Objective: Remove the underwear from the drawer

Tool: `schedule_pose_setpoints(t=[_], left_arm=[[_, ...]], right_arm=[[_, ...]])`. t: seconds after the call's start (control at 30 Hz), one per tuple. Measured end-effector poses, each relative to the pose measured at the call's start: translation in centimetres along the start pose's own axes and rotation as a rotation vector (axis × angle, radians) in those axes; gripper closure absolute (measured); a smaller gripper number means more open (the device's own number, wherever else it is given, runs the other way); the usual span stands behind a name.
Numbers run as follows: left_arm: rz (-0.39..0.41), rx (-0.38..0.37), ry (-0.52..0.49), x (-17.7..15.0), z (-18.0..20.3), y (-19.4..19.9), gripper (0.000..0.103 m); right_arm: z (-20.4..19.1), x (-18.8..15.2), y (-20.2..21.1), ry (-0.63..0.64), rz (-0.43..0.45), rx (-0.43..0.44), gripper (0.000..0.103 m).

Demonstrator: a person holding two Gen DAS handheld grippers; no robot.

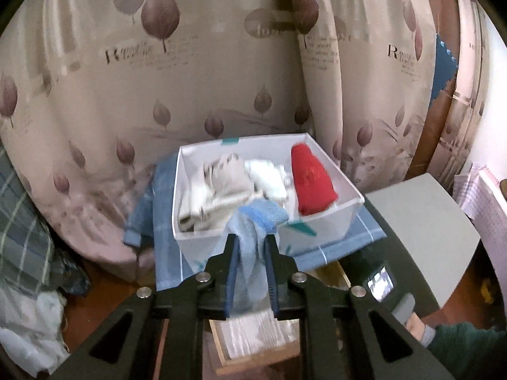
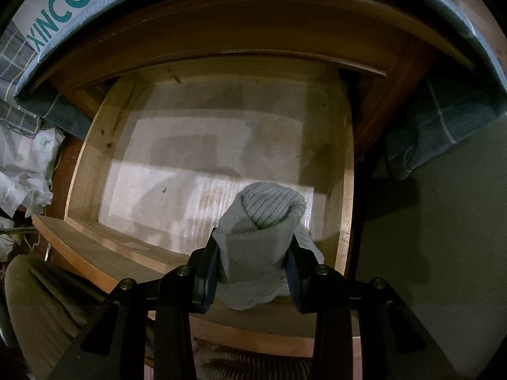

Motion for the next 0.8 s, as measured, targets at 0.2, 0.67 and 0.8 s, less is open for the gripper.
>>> schedule_pose_setpoints(t=[0.2,0.67,0.8], left_arm=[[0.059,0.016,0.013,4.5,0.3,-2.4,0.1],[-0.243,-0.027,-0.141,-6.5,2.4,-13.0,0.093],[-0.39,-0.028,-0.182,-11.6,2.4,-17.2,0.062]], right_arm=[[0.1,0.0,0.1,-0.003,0.002,0.005,0.069],[-0.6,-0.1,0.0,0.012,0.002,0.042,0.069],[-0.6,-0.3,0.2,0.016,0.003,0.034,0.069]])
Point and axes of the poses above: each gripper's, at about its wrist camera, not at the fingertips, and y roughly against the way its jaws point, z to its right, x to its top, the point moved 5 cm from there along -y, roughly the way its jaws point, and after that the axes turned 7 degrees about -z, right-handed, at the moved point
